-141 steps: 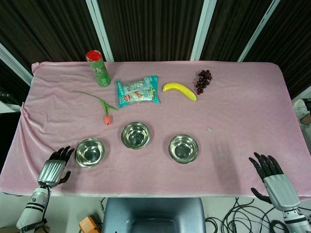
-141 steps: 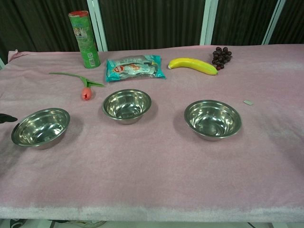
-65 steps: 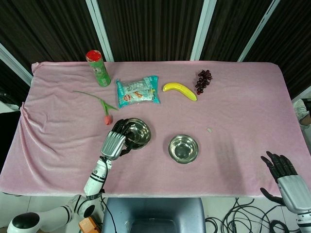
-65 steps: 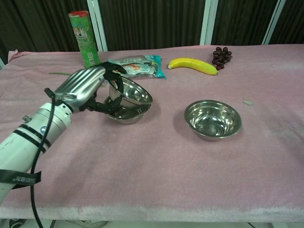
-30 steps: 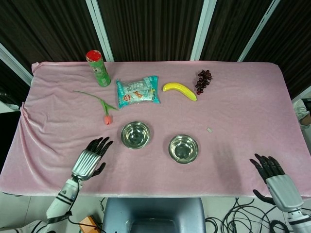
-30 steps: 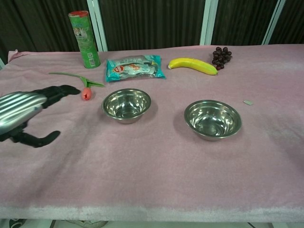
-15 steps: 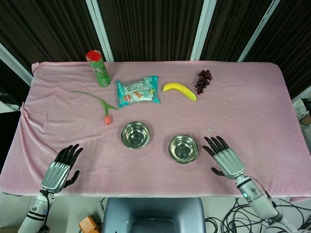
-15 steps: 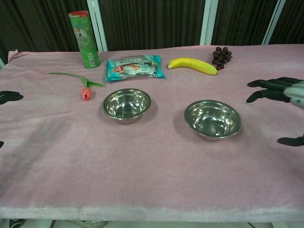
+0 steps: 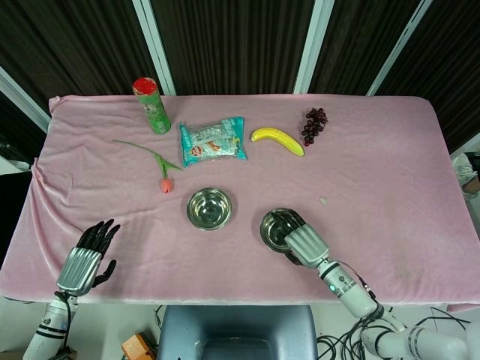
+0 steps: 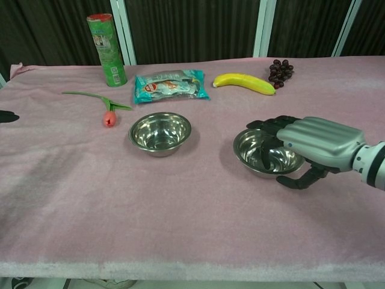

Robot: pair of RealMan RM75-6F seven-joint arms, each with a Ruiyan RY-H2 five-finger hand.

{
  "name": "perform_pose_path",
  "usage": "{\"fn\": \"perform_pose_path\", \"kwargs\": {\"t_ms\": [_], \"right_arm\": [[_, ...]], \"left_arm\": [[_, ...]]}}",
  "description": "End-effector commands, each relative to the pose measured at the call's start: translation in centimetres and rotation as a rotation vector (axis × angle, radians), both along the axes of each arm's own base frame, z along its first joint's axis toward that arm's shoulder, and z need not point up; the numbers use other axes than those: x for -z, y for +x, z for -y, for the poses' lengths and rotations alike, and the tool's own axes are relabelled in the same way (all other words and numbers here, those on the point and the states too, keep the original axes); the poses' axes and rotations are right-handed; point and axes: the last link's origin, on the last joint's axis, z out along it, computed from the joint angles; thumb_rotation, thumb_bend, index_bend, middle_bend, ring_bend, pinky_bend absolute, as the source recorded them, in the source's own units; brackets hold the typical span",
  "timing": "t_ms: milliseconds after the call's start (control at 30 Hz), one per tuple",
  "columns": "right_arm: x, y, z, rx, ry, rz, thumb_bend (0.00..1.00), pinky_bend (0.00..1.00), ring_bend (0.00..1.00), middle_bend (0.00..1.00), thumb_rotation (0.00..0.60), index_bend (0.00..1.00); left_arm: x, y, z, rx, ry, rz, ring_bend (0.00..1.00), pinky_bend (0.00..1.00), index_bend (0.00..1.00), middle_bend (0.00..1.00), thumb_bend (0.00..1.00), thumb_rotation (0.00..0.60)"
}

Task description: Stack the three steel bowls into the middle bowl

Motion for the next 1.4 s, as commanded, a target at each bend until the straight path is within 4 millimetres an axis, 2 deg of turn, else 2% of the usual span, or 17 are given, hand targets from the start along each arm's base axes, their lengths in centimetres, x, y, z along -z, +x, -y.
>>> {"fn": "perform_pose_path", "kwargs": {"t_ms": [33, 167, 267, 400, 467, 633, 800, 967, 1133, 1267, 1400], "right_arm": [[0.2, 0.3, 0.0, -0.015, 0.002, 0.002, 0.58, 0.00, 0.00, 0.00, 0.600, 0.66], [-0.3, 0.4, 0.2, -0.037, -0.038, 0.009, 0.65, 0.00, 0.00, 0.00, 0.600, 0.73], [-1.0, 0.5, 0.8, -0.037, -0.068, 0.012, 0.65, 0.00, 0.00, 0.00, 0.600, 0.73], [-1.8, 1.8, 2.4, -0.056, -0.133, 0.017, 0.65, 0.00, 0.00, 0.00, 0.600, 0.75], [-2.2, 2.9, 3.2, -0.070, -0.163, 0.024, 0.65, 0.00, 0.00, 0.00, 0.600, 0.75], [-3.0, 7.0, 5.1, -0.130, -0.256, 0.049, 0.65, 0.00, 0.00, 0.00, 0.600, 0.75], [-2.5, 11.0, 5.9, -0.179, -0.317, 0.073, 0.65, 0.00, 0.00, 0.01, 0.600, 0.75], [-0.1, 15.5, 6.2, -0.239, -0.364, 0.091, 0.65, 0.00, 0.00, 0.02, 0.600, 0.75], [3.8, 18.0, 6.3, -0.275, -0.360, 0.081, 0.65, 0.00, 0.00, 0.02, 0.600, 0.75], [6.6, 18.4, 6.1, -0.295, -0.348, 0.050, 0.65, 0.00, 0.00, 0.02, 0.600, 0.76], [8.0, 17.9, 5.9, -0.308, -0.340, 0.016, 0.65, 0.00, 0.00, 0.02, 0.600, 0.75]], "left_arm": [[-0.1, 0.0, 0.0, 0.001, 0.000, 0.005, 0.00, 0.12, 0.00, 0.00, 0.42, 0.600], [-0.2, 0.0, 0.1, 0.000, 0.001, 0.009, 0.00, 0.12, 0.00, 0.00, 0.42, 0.600], [-0.1, 0.0, 0.1, 0.001, -0.002, 0.003, 0.00, 0.12, 0.00, 0.00, 0.43, 0.600], [0.1, 0.0, 0.0, -0.005, -0.008, 0.002, 0.00, 0.12, 0.00, 0.00, 0.43, 0.600], [0.0, 0.0, -0.1, -0.006, -0.008, 0.003, 0.00, 0.12, 0.00, 0.00, 0.43, 0.600], [0.0, -0.1, -0.3, -0.012, -0.009, 0.007, 0.00, 0.12, 0.00, 0.00, 0.43, 0.600], [-0.4, -0.2, -0.6, -0.021, -0.008, 0.019, 0.00, 0.12, 0.00, 0.00, 0.43, 0.600], [-0.8, -0.4, -0.9, -0.032, -0.009, 0.036, 0.00, 0.12, 0.00, 0.00, 0.43, 0.600], [-1.1, -0.6, -1.1, -0.039, -0.011, 0.050, 0.00, 0.12, 0.00, 0.00, 0.42, 0.600], [-1.4, -0.7, -1.1, -0.043, -0.012, 0.062, 0.00, 0.12, 0.00, 0.00, 0.43, 0.600], [-1.6, -0.7, -1.1, -0.043, -0.016, 0.067, 0.00, 0.12, 0.00, 0.00, 0.43, 0.600]]}}
